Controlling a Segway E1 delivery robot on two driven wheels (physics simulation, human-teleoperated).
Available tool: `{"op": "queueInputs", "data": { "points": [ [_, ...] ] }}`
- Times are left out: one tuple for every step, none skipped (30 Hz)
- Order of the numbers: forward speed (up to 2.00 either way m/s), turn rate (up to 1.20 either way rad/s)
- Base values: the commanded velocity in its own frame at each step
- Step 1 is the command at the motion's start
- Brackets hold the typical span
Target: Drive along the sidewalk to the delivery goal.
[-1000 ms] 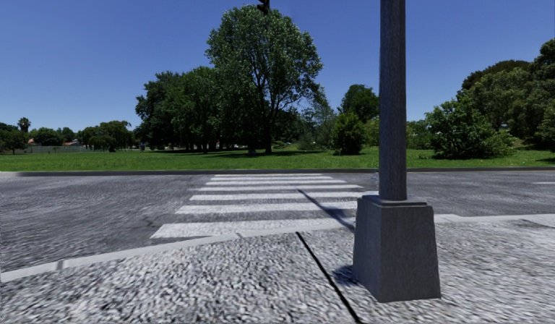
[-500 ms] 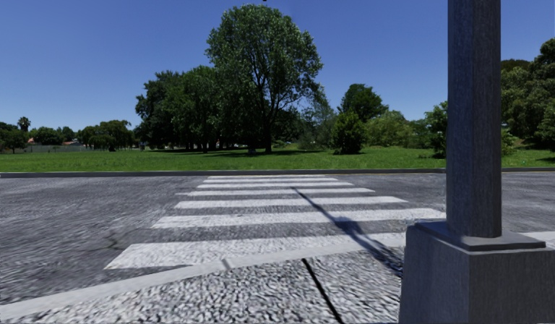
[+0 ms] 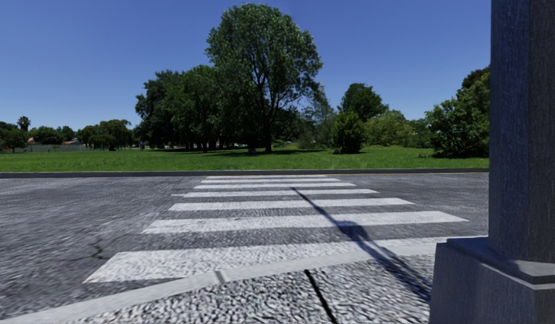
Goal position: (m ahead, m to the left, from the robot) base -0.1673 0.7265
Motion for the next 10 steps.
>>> {"op": "queueInputs", "data": {
  "points": [
    [0.0,0.0],
    [0.0,0.0],
    [0.0,0.0],
    [0.0,0.0],
    [0.0,0.0],
    [0.0,0.0],
    [0.0,0.0],
    [0.0,0.0],
    [0.0,0.0],
    [0.0,0.0]
  ]
}}
